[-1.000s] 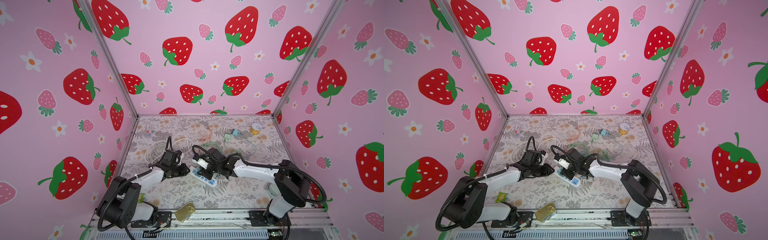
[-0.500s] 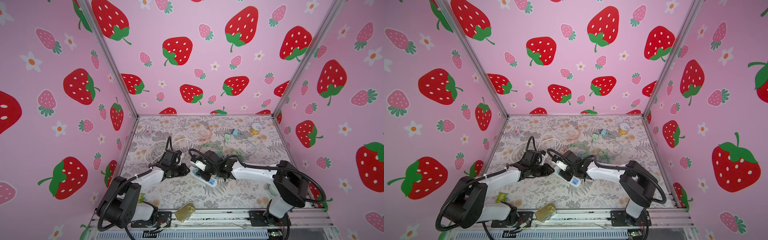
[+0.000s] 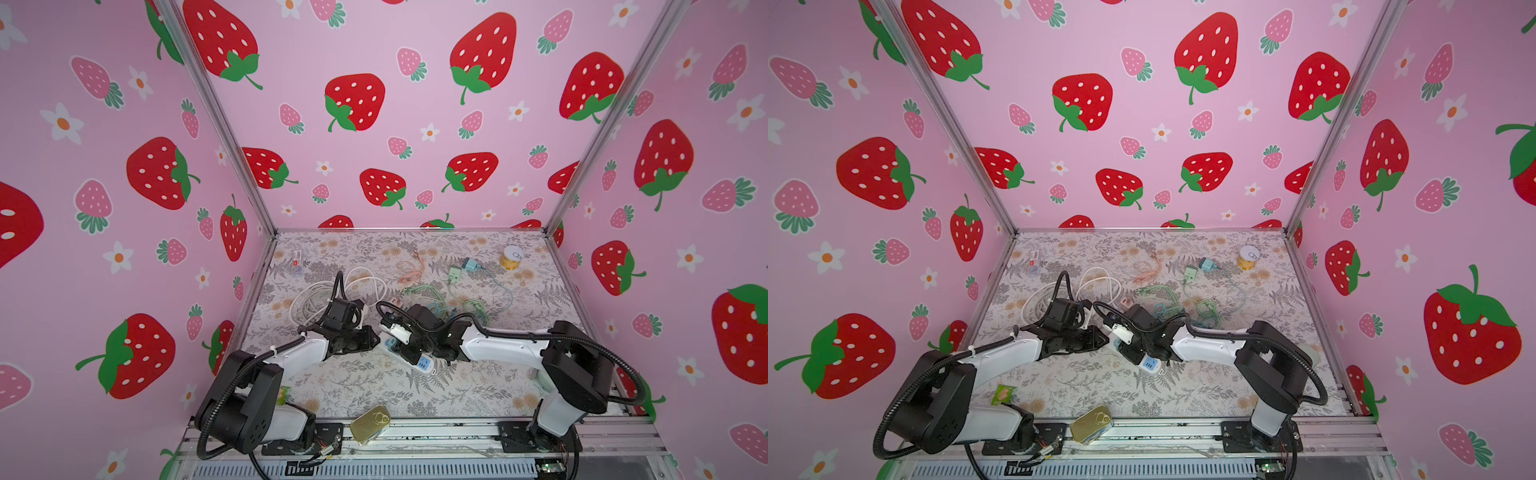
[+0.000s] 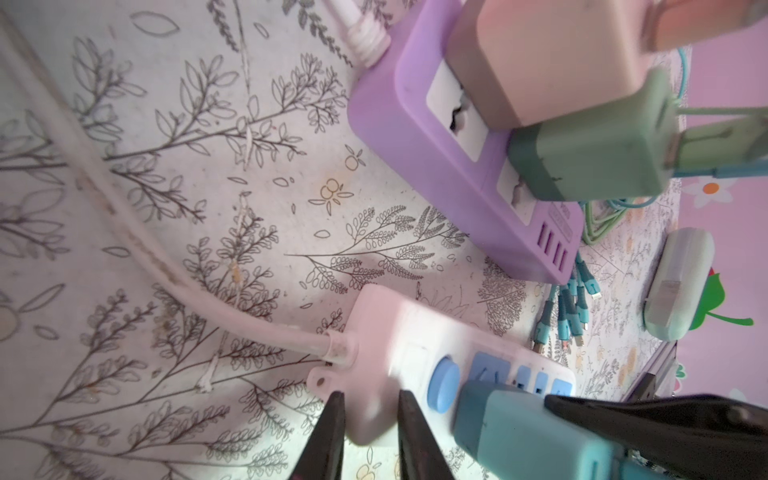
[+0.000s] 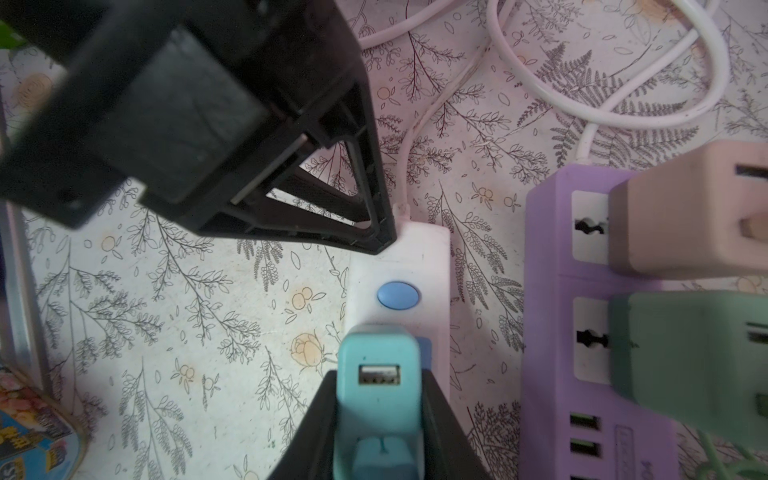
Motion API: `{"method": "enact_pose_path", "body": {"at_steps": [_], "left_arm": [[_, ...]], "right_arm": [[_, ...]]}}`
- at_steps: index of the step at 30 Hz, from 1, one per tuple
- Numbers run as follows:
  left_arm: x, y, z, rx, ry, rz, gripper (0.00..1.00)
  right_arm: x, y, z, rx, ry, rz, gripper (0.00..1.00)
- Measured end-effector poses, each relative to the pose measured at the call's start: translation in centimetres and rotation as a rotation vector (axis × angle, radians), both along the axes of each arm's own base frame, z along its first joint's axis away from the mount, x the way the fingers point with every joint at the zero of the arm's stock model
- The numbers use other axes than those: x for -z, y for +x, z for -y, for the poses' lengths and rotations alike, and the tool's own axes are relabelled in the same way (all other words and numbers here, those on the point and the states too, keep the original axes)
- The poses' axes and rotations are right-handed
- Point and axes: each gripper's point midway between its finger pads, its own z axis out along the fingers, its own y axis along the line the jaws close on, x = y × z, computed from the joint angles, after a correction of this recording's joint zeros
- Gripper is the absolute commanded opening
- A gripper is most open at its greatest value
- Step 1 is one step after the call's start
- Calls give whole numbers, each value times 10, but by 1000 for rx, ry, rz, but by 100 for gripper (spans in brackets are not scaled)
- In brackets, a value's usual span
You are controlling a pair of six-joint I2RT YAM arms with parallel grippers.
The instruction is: Insert the plug
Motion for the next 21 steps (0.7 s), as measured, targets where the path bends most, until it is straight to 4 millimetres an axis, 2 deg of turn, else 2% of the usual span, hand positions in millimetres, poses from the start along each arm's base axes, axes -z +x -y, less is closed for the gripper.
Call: {"method": "enact_pose_path", "body": {"at_steps": [21], "left_arm": [[0,1,-1,-6,3,4,25]], "right_arm": [[3,-4,-1,50,73,60,5]]}}
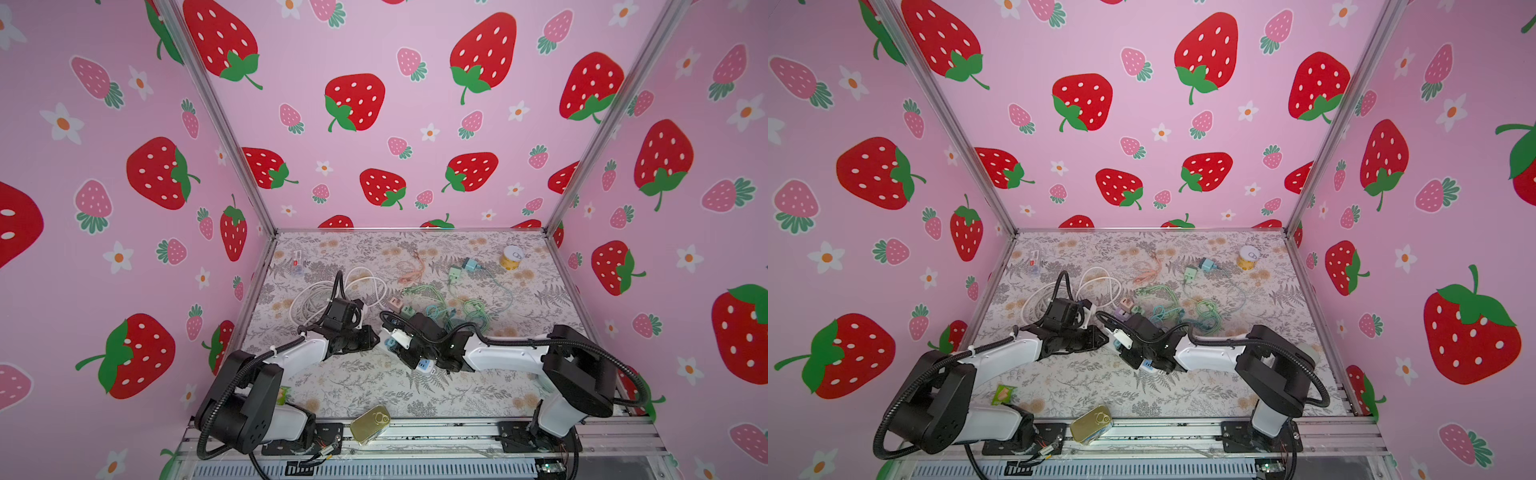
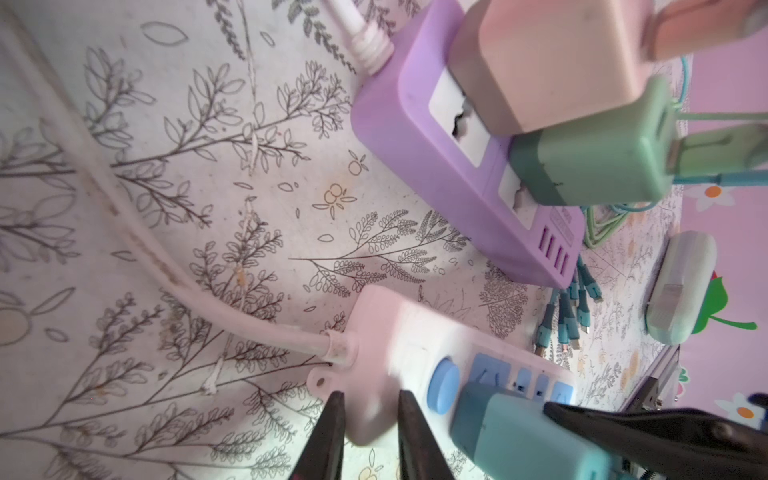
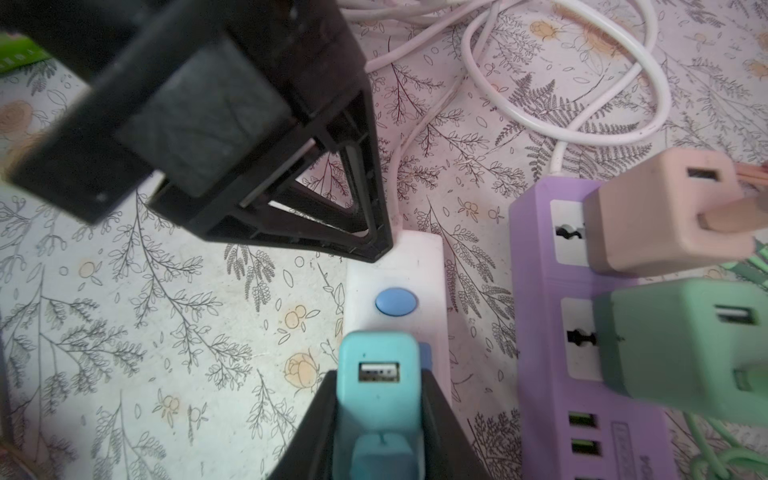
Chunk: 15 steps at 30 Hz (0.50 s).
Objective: Insert the plug
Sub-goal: 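Push the teal charger down into the blue socket and open the right gripper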
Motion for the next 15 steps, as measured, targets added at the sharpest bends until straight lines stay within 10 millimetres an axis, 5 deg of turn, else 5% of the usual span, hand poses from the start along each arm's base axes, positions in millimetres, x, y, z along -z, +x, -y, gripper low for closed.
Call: {"method": "enact_pose_path", "body": {"at_steps": [15], "left_arm": [[0,0,0,-4,-2,-3,25]], "right_arm": [[-1,-1,1,20,48,9,15]]}}
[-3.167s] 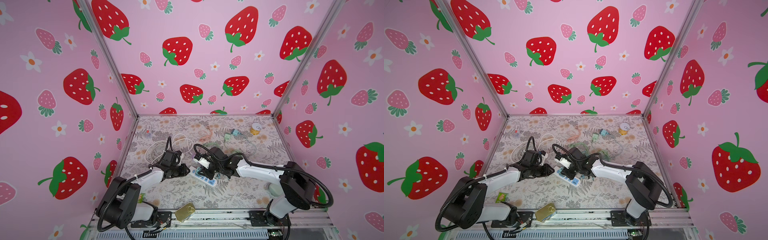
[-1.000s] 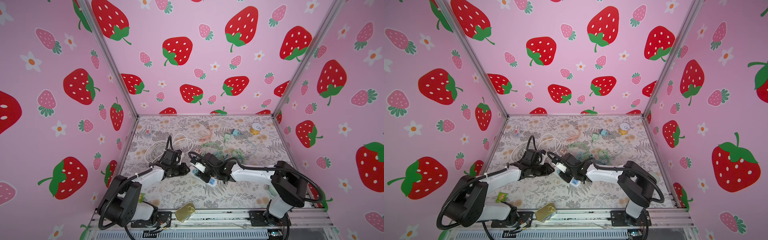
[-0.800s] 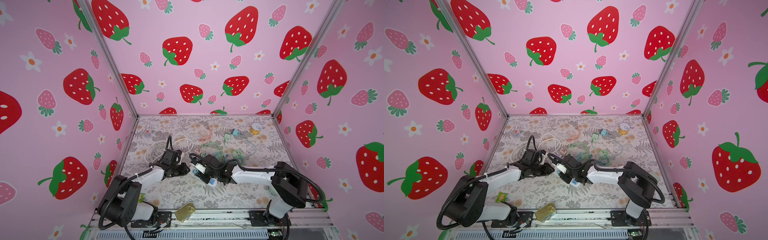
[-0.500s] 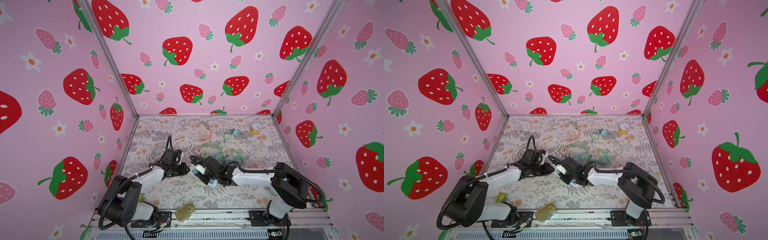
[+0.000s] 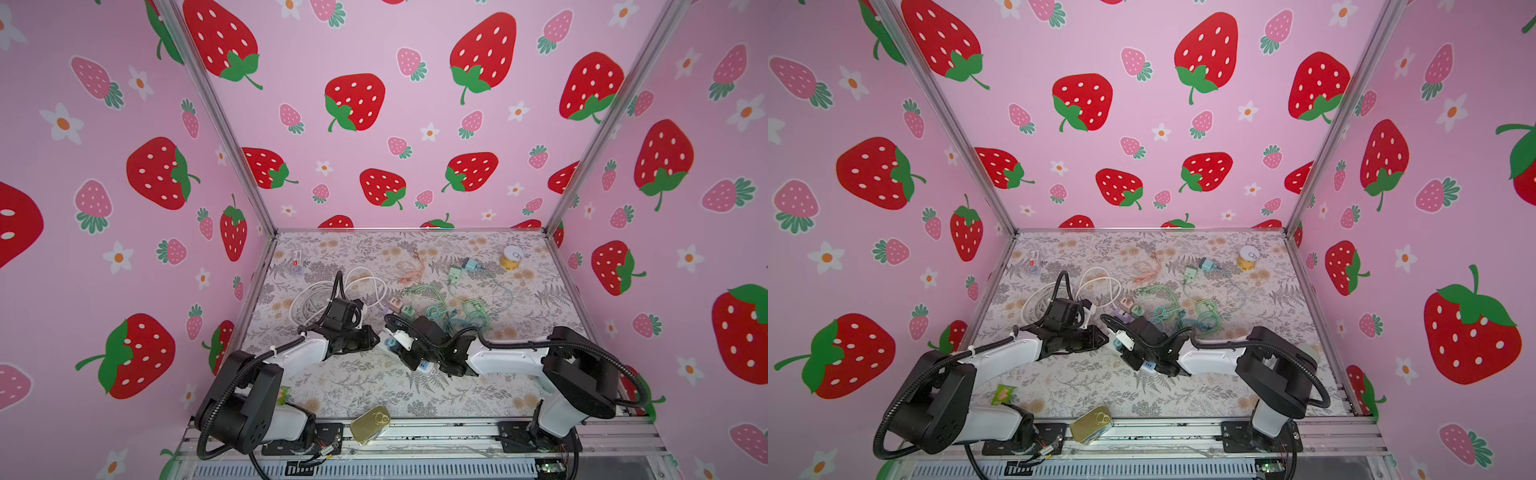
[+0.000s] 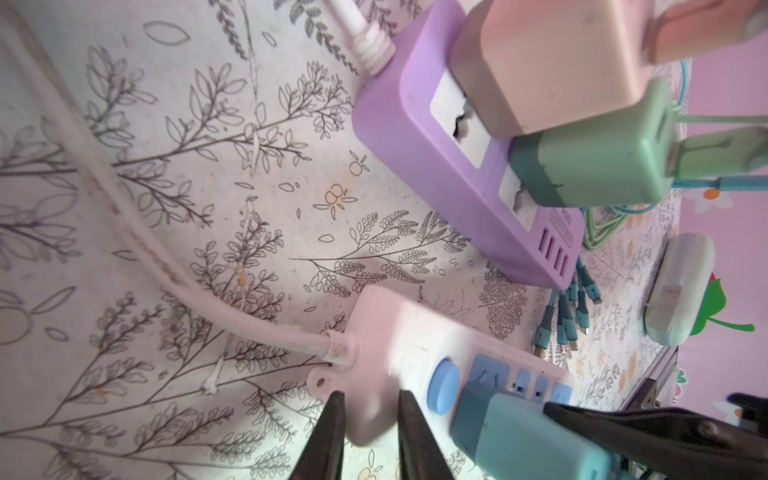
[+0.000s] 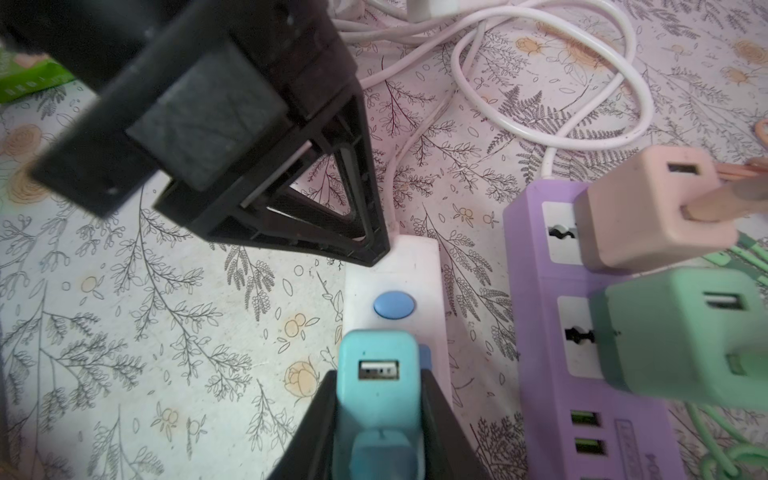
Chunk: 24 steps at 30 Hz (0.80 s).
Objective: Insert the plug
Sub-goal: 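Push the teal charger down into the blue socket and open the right gripper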
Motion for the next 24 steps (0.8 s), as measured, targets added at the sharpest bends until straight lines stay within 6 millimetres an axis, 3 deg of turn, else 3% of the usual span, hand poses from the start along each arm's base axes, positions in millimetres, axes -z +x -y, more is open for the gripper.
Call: {"method": "enact_pose_path", "body": {"at_steps": [9,16,24], "left_arm": [[0,0,0,1,-3,-1,25],[0,-1,1,3,-6,-3,25],[0,-1,0,1,-8,-7,25]], "right_arm": [[-3,-2,3,1,-4,-10,32],[3,-16,17,-19,-62,-80,49],[-14,-27,23,-48,-48,-107,54]]}}
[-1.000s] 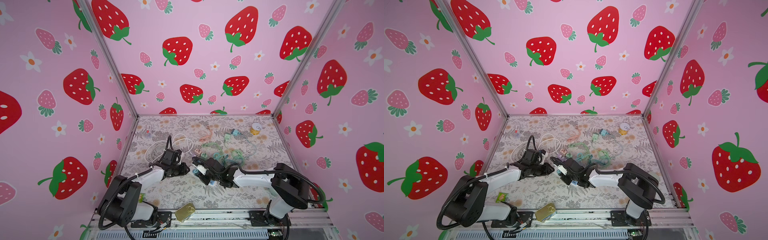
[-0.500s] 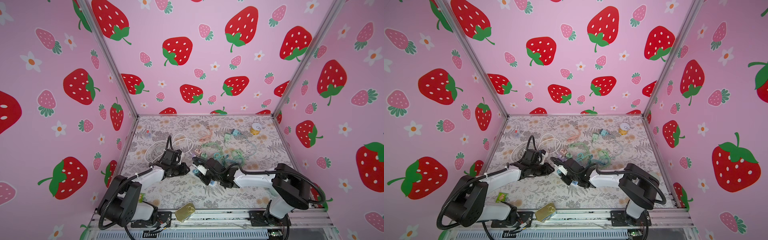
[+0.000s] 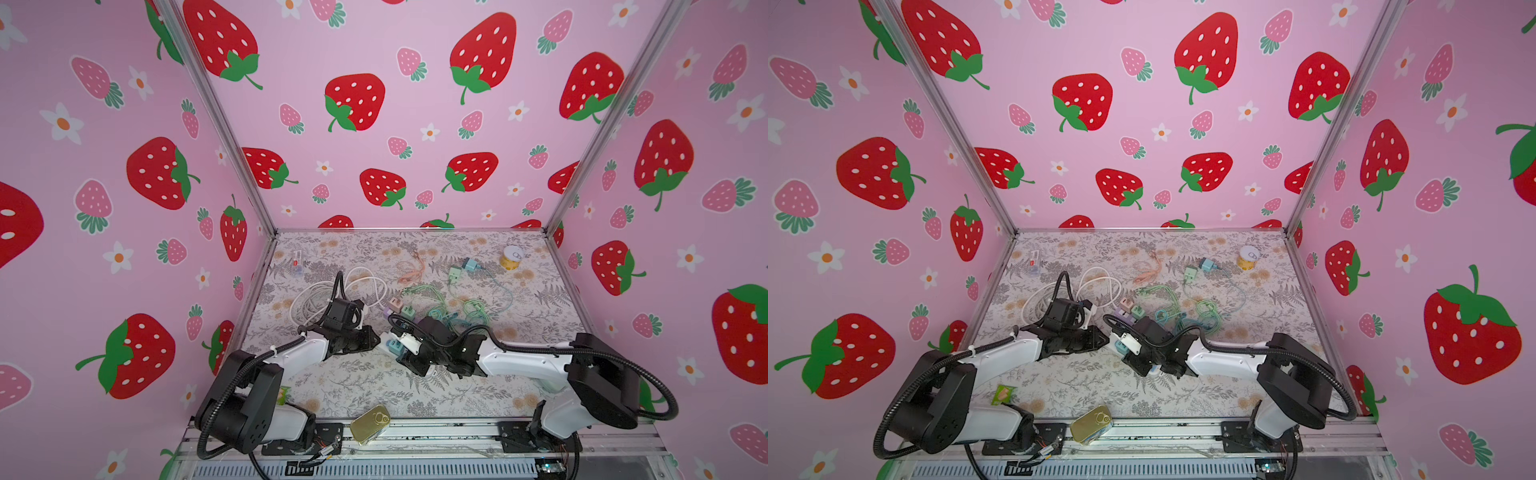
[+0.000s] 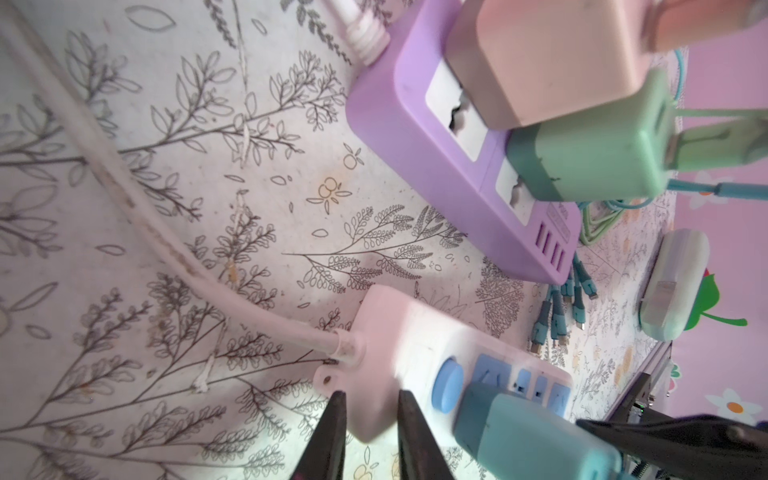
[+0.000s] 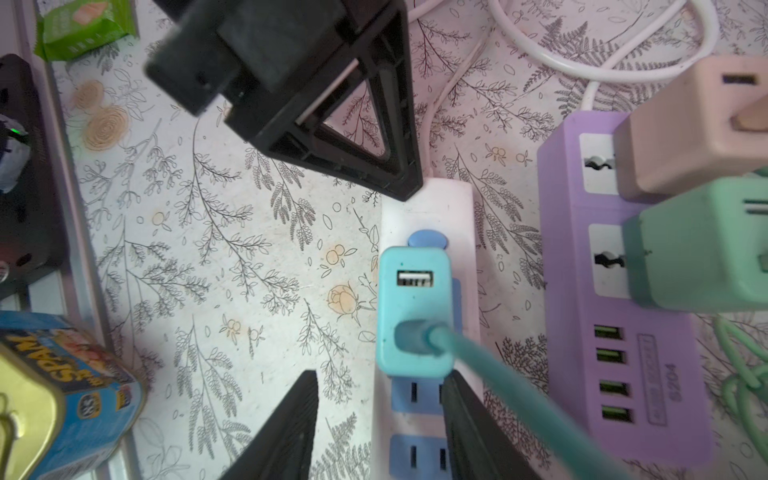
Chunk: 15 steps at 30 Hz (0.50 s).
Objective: Insert the plug
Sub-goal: 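Push the teal charger down into the blue socket and open the right gripper, then raise the right gripper off the plugged charger and swing it over the cables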
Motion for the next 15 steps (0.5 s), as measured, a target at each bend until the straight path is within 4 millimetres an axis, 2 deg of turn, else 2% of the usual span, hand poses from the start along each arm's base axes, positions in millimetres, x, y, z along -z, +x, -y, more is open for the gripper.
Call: {"method": "enact_pose_path", "body": {"at_steps": [8,12,15], "left_arm": [[0,0,-1,-3,-5,-6,25],[0,0,-2,-4,-7,-8,25],[0,0,-2,-6,-9,-12,25]], "right_arm": [[-26,-10,9,-26,42,-19,57],[-38,-12,24,-22,79,-27,57],[-48,-4,41,12,119,-24,56]]}}
